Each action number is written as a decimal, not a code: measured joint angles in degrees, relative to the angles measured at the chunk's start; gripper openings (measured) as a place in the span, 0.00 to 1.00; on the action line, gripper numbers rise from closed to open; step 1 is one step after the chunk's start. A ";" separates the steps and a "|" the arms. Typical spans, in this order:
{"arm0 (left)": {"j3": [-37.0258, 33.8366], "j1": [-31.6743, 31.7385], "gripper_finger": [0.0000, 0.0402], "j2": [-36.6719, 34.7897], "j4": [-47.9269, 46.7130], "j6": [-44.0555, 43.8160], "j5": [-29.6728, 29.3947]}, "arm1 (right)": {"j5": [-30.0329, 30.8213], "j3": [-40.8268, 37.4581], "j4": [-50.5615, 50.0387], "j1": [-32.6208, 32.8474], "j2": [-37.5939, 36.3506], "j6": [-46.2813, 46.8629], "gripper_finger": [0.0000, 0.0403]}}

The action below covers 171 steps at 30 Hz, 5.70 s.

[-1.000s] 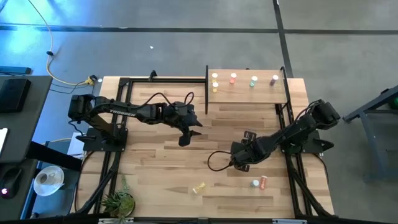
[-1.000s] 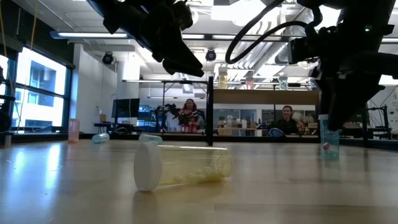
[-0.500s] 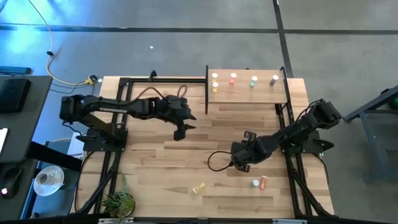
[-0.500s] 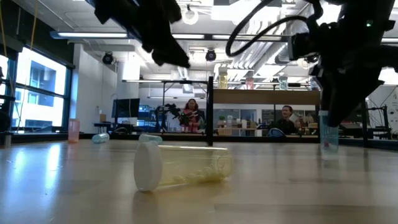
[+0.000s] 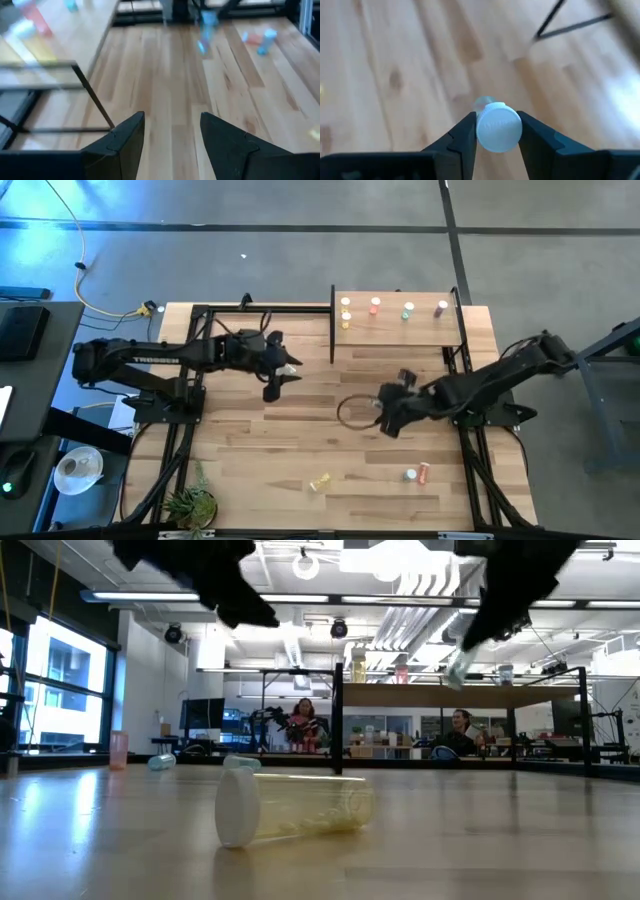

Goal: Pick and place medicine bottles onto shelf by color
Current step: Put the right green pill bottle on the shelf aligned with the other green pill bottle, then put the right blue pill bottle on the shelf aligned with the other blue pill bottle

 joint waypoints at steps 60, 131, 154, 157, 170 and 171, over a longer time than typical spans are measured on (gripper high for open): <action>-10.69 -0.69 0.46 -0.54 18.73 -6.33 3.02 | -14.69 27.26 -33.95 -54.39 10.59 -14.14 0.29; -10.70 -0.67 0.46 -0.52 18.68 -6.31 3.02 | -13.44 28.36 -33.55 -55.55 11.99 -15.84 0.48; -10.73 -0.68 0.46 -0.51 15.46 -8.02 2.95 | -13.40 33.05 -37.33 -37.35 6.33 -13.00 0.48; -10.73 -0.69 0.46 -0.51 16.00 -8.11 2.70 | -13.42 29.81 -36.85 -33.02 4.25 -10.94 0.48; -10.73 -0.68 0.46 -0.51 16.14 -8.87 2.74 | -13.40 14.06 -27.55 -17.58 -3.03 0.17 0.48; -10.73 -0.69 0.46 -0.51 16.14 -8.87 2.74 | -13.40 12.92 -26.60 -16.57 -3.28 0.95 0.48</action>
